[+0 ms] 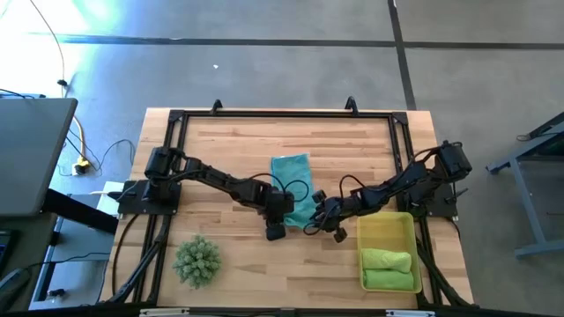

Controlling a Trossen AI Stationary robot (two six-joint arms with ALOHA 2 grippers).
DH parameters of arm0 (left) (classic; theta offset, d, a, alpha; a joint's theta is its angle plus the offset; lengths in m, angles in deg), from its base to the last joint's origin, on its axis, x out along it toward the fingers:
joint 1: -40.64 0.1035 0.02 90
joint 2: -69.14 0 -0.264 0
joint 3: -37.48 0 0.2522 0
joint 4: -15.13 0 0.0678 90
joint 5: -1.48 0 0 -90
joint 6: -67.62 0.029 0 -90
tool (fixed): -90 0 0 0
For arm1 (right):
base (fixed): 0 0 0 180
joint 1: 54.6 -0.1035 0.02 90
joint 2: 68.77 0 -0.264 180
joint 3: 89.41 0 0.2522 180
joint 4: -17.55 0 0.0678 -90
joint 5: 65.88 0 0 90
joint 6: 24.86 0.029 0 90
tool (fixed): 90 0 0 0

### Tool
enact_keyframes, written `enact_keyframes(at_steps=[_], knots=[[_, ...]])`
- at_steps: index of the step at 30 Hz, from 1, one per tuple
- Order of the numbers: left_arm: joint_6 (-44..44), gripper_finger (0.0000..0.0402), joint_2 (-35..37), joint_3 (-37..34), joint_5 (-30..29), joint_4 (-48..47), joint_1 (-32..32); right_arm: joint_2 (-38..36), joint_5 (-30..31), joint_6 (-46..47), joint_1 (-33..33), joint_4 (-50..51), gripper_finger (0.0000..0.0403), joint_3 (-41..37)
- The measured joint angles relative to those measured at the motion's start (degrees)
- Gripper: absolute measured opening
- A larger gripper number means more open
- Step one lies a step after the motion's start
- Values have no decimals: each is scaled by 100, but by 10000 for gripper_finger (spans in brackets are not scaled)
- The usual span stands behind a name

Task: Roll microfiber towels into tight, uniform cylinder then place into a basket
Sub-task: Roll the blue microfiber cloth

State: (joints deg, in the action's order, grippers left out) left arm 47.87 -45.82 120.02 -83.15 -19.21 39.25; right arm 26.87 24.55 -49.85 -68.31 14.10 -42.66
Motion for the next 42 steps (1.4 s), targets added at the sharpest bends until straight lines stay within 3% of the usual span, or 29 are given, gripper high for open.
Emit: enact_keyframes(at_steps=[5, 16, 27, 42], knots=[[-356, 0, 0, 2, -173, 103, -69, -18, 44, 718, -150, 225, 128, 11], [-572, 0, 0, 3, -421, 157, -83, -731, 107, 1004, -210, 814, 128, 0], [-1028, 1, -46, -16, -20, 868, -206, -470, 15, -57, -208, 1026, 128, -4], [-1012, 1, -26, 2, -134, 688, -254, -962, 12, -214, -318, 1689, 128, 2]])
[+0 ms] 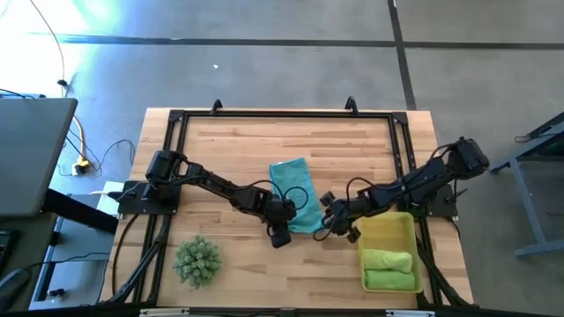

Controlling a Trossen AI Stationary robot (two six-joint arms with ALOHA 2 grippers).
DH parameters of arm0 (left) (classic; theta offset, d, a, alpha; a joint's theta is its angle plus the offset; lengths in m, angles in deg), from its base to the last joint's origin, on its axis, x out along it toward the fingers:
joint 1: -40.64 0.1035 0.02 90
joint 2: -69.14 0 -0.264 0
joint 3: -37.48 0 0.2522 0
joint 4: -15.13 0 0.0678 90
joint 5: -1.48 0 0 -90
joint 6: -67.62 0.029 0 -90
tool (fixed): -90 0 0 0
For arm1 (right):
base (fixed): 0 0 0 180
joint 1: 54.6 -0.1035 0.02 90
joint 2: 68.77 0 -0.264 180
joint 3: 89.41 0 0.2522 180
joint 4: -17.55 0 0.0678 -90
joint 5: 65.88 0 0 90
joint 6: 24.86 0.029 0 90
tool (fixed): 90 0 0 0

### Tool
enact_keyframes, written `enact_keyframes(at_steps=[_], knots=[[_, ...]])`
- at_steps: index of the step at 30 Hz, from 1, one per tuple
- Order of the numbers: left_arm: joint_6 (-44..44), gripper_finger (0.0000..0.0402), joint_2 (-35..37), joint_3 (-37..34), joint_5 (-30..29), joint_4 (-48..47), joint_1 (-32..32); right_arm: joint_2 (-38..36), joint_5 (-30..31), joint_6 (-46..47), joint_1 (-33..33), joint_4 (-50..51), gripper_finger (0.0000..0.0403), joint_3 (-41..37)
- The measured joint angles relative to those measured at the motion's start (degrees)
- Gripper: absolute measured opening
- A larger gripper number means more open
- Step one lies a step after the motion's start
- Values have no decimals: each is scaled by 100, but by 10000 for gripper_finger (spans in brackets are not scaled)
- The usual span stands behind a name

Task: Roll microfiber towels into tight, uniform cylinder then place into a basket
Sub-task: Roll the blue microfiber cloth

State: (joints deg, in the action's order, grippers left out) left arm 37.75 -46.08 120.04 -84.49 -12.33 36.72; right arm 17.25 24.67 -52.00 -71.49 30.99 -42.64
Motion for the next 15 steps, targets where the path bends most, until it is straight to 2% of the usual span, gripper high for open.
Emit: enact_keyframes(at_steps=[12, 15], knots=[[-2, 1, 4, 0, 31, 22, 2, 424, 372, -894, -10, -277, 127, 2], [-4, 1, 4, 0, 29, 26, 2, 433, 297, -923, -6, -327, 110, -4]])
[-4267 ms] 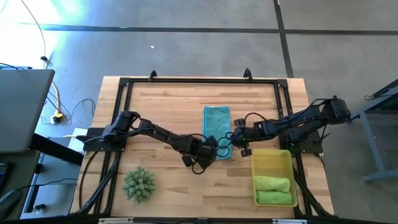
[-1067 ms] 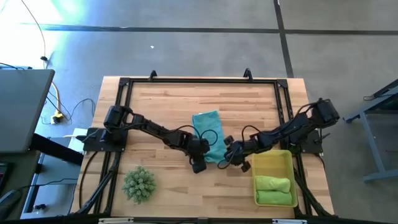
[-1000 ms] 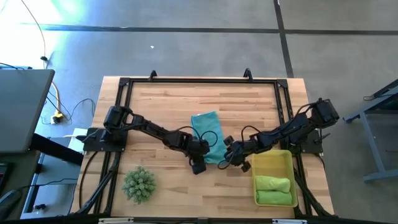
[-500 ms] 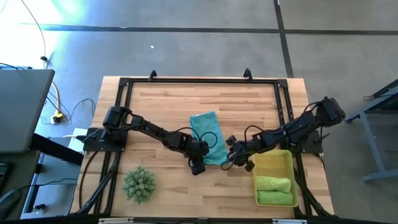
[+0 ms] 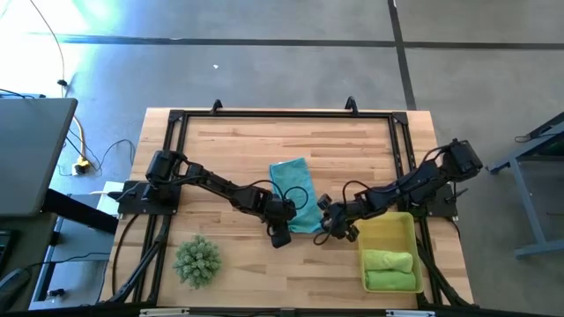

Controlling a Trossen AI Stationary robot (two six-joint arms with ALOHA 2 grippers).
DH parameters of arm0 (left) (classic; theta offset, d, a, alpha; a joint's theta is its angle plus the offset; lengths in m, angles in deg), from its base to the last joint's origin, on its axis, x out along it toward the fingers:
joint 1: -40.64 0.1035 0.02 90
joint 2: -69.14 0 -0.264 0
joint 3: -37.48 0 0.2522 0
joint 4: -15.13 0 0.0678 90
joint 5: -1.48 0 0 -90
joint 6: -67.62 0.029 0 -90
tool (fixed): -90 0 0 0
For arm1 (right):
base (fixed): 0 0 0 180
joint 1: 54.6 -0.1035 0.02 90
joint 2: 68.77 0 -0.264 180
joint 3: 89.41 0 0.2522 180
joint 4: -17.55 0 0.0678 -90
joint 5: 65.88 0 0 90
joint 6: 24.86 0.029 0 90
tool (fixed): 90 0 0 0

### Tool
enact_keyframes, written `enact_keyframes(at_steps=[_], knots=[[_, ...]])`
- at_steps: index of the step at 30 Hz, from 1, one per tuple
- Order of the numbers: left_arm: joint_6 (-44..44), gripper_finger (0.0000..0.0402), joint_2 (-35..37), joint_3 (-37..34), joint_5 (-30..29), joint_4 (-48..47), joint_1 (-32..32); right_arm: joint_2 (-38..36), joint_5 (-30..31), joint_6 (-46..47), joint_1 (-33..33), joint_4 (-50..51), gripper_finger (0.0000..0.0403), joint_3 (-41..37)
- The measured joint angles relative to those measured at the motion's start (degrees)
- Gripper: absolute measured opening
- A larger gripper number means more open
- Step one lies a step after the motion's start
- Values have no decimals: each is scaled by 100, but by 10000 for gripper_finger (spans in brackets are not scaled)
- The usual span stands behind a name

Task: Roll microfiber towels into tight, uniform cylinder then place into a basket
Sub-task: Roll the blue microfiber cloth

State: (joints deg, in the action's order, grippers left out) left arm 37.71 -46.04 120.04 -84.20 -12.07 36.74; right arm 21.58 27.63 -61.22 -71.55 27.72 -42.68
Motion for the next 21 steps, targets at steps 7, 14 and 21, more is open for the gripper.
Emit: enact_keyframes(at_steps=[7, 14, 21], knots=[[0, 1, 0, 0, -7, 15, -34, 20, -217, 140, 2, 0, 13, -7], [-2, 1, 2, 0, -140, 34, -223, 17, -820, 1039, 243, -11, 3, 53], [-208, 1, 4, 0, -223, 128, -439, 11, -1806, 1947, 669, -61, 1, 61]])
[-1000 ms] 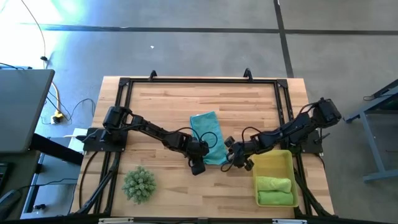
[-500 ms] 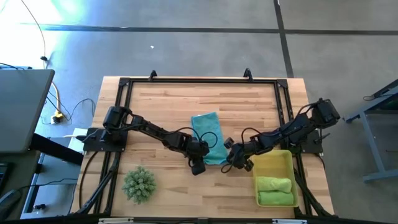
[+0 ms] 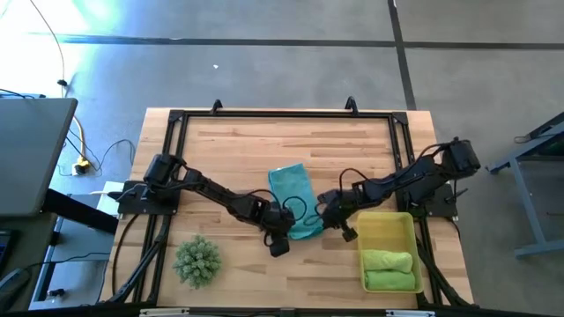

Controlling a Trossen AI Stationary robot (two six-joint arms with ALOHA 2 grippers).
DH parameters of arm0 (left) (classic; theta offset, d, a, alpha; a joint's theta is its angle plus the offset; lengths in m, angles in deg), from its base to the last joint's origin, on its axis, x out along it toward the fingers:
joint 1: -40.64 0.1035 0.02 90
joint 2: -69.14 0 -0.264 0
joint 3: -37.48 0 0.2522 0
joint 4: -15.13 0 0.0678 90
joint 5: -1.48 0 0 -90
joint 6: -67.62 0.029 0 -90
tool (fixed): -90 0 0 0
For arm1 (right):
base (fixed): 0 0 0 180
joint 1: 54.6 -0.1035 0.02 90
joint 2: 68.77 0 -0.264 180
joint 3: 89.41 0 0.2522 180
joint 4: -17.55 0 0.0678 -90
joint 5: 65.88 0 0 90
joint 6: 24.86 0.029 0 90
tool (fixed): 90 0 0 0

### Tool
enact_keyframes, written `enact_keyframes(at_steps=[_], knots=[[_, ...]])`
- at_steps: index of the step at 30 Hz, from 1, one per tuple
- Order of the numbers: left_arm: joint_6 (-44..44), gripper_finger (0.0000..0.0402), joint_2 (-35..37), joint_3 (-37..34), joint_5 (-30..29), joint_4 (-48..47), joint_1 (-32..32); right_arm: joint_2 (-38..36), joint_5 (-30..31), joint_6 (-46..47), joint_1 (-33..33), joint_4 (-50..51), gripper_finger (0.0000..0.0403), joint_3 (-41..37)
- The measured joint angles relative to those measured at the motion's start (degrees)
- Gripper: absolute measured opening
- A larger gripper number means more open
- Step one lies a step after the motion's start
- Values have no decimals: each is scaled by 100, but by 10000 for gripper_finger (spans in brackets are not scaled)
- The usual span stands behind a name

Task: Roll microfiber towels into tight, uniform cylinder then place into a basket
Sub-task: Roll the blue microfiber cloth

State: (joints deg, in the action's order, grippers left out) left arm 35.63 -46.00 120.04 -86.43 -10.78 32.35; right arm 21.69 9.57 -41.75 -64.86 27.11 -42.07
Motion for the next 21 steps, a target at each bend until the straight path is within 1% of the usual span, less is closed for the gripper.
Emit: enact_keyframes(at_steps=[4, 8, 12, 15, 21], knots=[[-614, 1, 0, 2, 2, 51, -47, -2, -905, 992, 298, -212, 1, 0], [-1262, 1, 2, 2, 2, 53, -44, -4, -1215, 2021, 513, -285, 1, 4], [-1517, 1, 6, 2, -20, 97, -39, -9, -1259, 2501, 592, -229, 1, 4], [-1608, 1, 167, 3, -67, 163, -49, -10, -1259, 2744, 628, -205, 1, 7], [-1735, 1, 561, 13, -741, 43, -151, -13, -1171, 2996, 734, -149, 1, 11]])
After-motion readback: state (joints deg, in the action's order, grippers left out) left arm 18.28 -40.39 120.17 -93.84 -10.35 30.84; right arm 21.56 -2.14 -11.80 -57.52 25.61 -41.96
